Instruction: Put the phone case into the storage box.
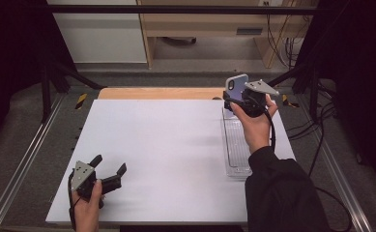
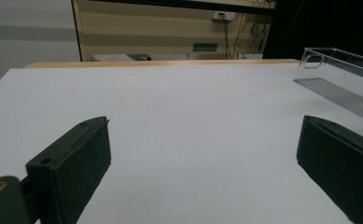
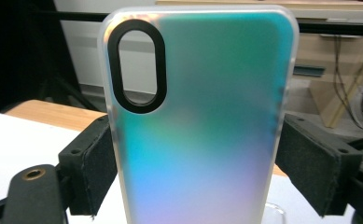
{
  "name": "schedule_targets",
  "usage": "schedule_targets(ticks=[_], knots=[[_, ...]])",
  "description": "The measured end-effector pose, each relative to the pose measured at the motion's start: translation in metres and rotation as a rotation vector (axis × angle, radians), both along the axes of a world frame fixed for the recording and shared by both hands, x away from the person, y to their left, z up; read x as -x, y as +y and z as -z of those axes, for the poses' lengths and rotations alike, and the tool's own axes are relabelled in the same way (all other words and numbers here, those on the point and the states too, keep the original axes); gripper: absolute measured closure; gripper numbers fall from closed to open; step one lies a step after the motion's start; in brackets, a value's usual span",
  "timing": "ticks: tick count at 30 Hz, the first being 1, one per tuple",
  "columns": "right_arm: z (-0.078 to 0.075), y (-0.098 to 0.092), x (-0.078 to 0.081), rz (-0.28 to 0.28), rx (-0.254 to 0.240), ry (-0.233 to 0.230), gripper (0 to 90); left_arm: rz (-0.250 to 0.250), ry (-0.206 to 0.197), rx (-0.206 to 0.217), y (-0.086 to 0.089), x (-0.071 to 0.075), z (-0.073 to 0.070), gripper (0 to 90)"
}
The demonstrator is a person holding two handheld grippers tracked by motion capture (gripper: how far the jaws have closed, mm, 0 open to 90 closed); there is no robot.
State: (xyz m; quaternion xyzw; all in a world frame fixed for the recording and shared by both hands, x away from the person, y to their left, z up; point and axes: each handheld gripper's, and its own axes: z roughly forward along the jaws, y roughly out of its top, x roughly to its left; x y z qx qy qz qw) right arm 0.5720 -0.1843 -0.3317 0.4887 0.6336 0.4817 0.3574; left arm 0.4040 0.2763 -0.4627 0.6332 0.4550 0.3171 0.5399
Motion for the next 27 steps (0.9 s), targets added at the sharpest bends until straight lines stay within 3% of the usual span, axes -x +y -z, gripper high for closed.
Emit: schedule_targets(ticks=[12, 27], knots=[[0.019, -0.011, -0.023, 0.111, 0.003, 0.028, 17.8, 0.018, 0.003, -0.001, -0.001, 0.0, 0.0, 2.5], [0.04, -0.008, -0.042, 0.193, 0.015, 0.057, 17.9, 0.033, 0.001, -0.019, -0.005, -0.001, 0.001, 2.4]])
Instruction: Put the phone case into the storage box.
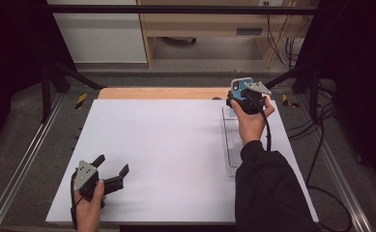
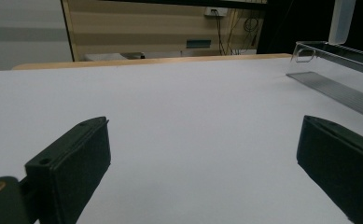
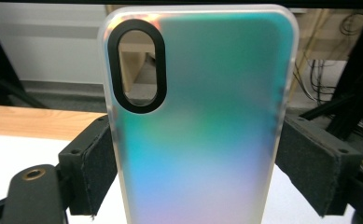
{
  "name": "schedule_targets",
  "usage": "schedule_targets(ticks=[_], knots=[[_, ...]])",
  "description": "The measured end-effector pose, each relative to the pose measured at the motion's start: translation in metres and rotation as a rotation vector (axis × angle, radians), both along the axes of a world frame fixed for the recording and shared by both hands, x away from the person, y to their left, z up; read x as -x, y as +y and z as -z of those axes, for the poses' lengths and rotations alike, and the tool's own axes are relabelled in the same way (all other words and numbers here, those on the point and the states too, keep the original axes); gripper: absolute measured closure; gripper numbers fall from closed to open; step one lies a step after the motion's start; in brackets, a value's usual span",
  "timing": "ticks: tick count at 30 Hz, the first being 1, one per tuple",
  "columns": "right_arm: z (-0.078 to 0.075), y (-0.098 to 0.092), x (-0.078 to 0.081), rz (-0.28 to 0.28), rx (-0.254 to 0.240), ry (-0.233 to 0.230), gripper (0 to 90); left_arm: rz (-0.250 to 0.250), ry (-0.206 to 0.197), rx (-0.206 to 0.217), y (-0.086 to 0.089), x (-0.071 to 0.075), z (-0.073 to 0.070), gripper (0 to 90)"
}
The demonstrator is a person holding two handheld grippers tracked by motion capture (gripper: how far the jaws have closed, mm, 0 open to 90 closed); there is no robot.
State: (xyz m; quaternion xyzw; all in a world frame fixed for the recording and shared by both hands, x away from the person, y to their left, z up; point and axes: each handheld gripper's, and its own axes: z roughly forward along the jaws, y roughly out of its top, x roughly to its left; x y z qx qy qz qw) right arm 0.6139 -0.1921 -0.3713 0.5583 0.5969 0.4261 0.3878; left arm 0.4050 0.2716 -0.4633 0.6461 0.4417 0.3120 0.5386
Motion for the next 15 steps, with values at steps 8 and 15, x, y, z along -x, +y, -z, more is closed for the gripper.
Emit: schedule_targets(ticks=[8, 15], knots=[[0.015, 0.0, -0.014, 0.041, -0.025, 0.009, 17.8, 0.001, 0.001, 0.0, 0.0, 0.0, 0.0, 2.4], [0.025, 0.003, -0.021, 0.065, -0.038, 0.009, 17.8, 0.009, 0.0, 0.0, 0.0, -0.001, 0.0, 2.4]])
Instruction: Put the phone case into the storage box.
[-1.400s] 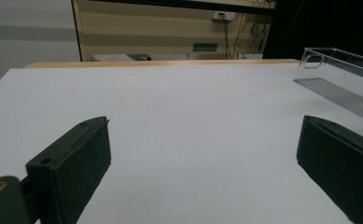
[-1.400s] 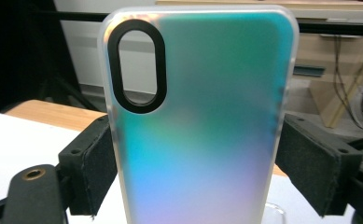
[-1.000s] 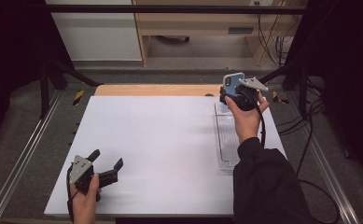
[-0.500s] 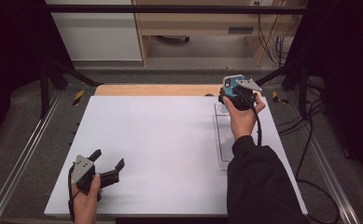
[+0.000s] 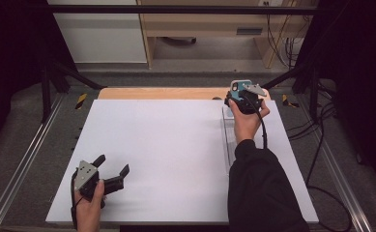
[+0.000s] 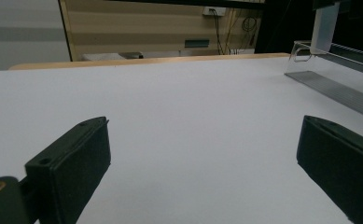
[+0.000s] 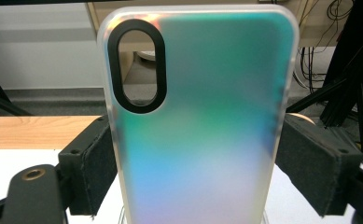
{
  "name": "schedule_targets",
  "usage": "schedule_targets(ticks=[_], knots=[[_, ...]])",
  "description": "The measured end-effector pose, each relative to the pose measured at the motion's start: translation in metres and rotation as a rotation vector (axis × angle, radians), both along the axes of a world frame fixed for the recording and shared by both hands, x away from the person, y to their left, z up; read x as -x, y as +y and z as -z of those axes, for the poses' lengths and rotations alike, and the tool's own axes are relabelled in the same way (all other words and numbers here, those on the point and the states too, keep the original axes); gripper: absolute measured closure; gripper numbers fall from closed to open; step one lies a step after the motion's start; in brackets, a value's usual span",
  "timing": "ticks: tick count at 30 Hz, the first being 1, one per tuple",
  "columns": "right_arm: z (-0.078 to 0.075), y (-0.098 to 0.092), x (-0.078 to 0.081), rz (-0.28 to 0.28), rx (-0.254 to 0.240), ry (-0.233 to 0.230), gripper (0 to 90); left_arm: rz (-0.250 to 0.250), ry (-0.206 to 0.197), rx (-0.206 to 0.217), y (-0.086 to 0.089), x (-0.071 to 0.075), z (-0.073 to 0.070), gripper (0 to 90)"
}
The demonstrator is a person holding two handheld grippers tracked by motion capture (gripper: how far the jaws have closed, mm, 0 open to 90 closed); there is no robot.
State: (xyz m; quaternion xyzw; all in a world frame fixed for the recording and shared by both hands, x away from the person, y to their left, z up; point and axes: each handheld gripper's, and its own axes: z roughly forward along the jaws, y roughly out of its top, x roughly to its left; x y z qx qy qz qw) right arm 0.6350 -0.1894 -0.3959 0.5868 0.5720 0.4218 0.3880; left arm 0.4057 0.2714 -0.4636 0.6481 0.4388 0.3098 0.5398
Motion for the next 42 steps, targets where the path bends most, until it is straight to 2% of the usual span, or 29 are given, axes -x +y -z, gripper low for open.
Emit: schedule_targets(ticks=[12, 42], knots=[[0.014, 0.008, -0.008, 0.016, 0.017, 0.037, 17.8, 0.006, 0.003, -0.001, -0.001, 0.0, 0.0, 2.4], [0.026, 0.006, -0.011, 0.005, 0.014, 0.073, 17.6, 0.023, -0.005, -0.009, -0.003, 0.001, 0.0, 2.4]])
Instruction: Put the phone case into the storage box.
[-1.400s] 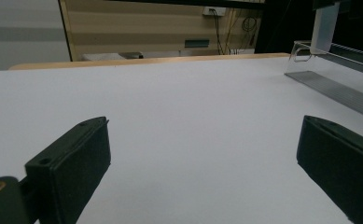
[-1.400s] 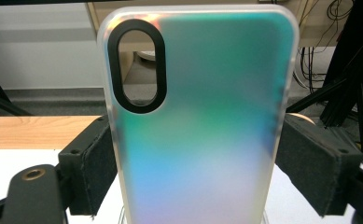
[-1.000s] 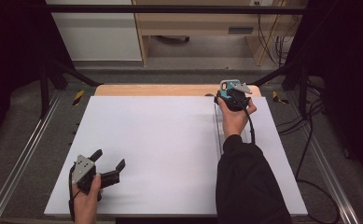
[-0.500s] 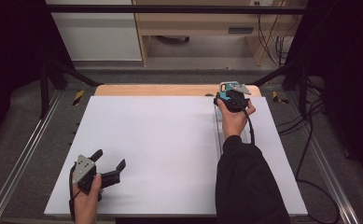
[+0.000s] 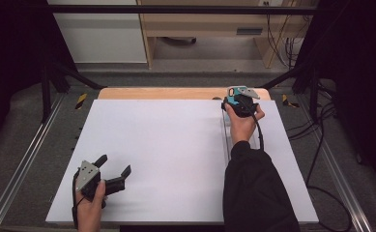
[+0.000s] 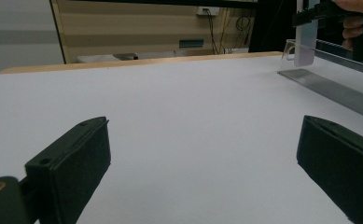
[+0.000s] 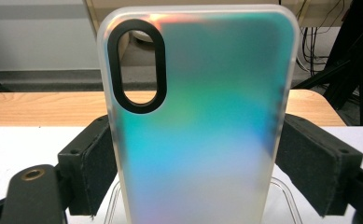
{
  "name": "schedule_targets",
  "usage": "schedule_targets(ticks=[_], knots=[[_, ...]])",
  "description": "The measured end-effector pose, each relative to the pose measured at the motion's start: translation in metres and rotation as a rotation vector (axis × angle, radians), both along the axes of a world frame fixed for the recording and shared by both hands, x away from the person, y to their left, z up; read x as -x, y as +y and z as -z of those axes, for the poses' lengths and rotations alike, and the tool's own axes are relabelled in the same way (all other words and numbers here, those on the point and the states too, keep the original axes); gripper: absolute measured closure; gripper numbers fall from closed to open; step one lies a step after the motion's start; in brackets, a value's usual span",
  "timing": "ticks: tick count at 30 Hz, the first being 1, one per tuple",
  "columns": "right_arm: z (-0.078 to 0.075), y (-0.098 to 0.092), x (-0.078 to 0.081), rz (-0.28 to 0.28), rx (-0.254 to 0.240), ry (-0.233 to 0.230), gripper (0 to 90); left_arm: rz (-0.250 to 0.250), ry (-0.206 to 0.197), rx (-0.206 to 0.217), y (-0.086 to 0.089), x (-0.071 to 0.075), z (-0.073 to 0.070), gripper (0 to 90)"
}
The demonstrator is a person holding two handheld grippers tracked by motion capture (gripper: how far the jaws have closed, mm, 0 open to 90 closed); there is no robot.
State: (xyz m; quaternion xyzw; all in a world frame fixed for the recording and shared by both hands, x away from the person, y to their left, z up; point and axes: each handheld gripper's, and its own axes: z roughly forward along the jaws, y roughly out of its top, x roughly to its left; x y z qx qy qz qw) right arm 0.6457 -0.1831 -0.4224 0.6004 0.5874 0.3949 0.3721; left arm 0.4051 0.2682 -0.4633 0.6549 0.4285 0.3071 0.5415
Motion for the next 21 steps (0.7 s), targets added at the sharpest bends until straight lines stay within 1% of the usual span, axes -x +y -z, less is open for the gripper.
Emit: schedule_targets(ticks=[9, 12, 21], knots=[[0.0038, 0.0014, -0.0006, 0.002, 0.016, 0.018, 17.6, 0.005, 0.002, -0.005, -0.0009, -0.0001, 0.0001, 2.4], [0.0052, 0.0019, -0.0006, 0.0, 0.014, 0.019, 17.6, 0.003, -0.002, -0.014, -0.0015, 0.0002, 0.0, 2.4], [0.007, 0.0024, -0.0006, -0.009, 0.02, 0.023, 17.4, 0.011, 0.002, -0.014, -0.0024, -0.0003, 0.0005, 2.4]])
